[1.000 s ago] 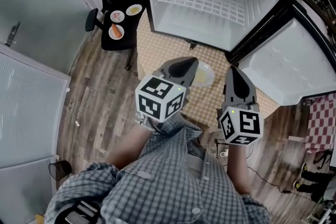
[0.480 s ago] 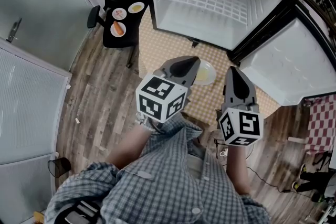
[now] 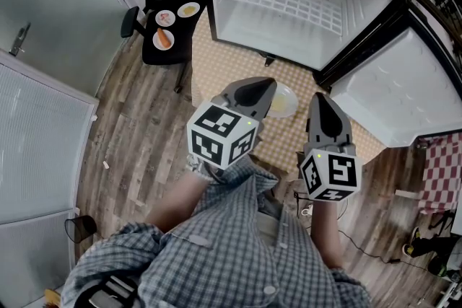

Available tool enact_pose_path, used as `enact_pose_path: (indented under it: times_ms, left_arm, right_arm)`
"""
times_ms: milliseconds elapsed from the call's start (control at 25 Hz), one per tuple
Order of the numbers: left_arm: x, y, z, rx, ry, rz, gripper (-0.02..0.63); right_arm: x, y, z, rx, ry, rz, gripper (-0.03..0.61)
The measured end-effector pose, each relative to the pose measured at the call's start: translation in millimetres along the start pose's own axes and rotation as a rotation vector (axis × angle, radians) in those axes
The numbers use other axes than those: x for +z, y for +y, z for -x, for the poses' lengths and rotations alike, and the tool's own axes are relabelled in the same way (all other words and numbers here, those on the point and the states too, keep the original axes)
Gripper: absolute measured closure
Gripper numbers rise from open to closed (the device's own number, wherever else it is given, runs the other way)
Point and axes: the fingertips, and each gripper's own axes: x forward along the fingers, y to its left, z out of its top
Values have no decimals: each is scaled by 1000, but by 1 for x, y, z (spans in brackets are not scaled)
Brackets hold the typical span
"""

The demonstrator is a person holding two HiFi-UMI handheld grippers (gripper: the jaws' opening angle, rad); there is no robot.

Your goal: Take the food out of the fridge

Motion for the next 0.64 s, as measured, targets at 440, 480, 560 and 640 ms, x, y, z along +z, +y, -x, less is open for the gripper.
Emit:
enact_pose_path:
  times_ms: [440, 480, 560, 640]
  left_arm:
    - [1, 12, 8, 29, -12, 24, 609]
    - [0, 13, 8, 30, -11, 26, 609]
    - [0, 13, 9, 30, -12, 29, 609]
    - [0, 14, 11, 30, -14, 32, 609]
  right_arm:
    - [-5, -2, -1, -10, 13, -9, 569]
    - [-6, -2, 0, -10, 15, -10, 569]
    - [-6, 0, 0, -9, 17, -9, 569]
    - [-6, 1, 0, -7, 18, -7, 569]
